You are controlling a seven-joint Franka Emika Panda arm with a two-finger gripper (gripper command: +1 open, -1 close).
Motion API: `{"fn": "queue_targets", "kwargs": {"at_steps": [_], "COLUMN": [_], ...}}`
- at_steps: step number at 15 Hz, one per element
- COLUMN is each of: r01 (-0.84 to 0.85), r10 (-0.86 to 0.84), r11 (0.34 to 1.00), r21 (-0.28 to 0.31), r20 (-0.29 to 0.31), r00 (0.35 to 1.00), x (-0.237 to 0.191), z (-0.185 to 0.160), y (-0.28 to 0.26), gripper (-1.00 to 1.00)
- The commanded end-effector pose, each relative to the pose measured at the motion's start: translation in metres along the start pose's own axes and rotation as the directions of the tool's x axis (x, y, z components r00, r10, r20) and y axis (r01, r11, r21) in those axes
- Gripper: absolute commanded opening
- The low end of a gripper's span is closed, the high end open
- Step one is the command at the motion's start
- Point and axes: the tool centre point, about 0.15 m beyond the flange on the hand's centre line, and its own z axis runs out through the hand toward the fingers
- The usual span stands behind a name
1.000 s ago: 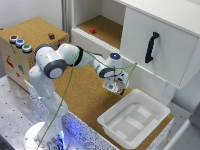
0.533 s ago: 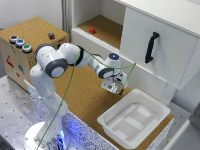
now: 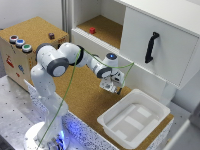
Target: Go push the yellow block to the left
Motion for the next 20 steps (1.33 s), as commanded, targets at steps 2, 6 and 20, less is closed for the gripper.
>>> {"fn": "queue_targets", "kwargs": {"at_steps": [2,6,20], "r01": [-0.024,-0.032,-0.016], "r10": [0.025,0.033,0.016], "r11": [0.999,0.999,1.0], "r21": [0.02,0.027,0.026], "r20": [-0.042,-0.036,0.007], "r00": [0.999,0.999,1.0], "x": [0.011,0.016,0.015], "z": [0.005,-0.001,-0.023], "y": [-0.038,-0.07,-0.183], "gripper": [-1.0,-1.0,-1.0]}}
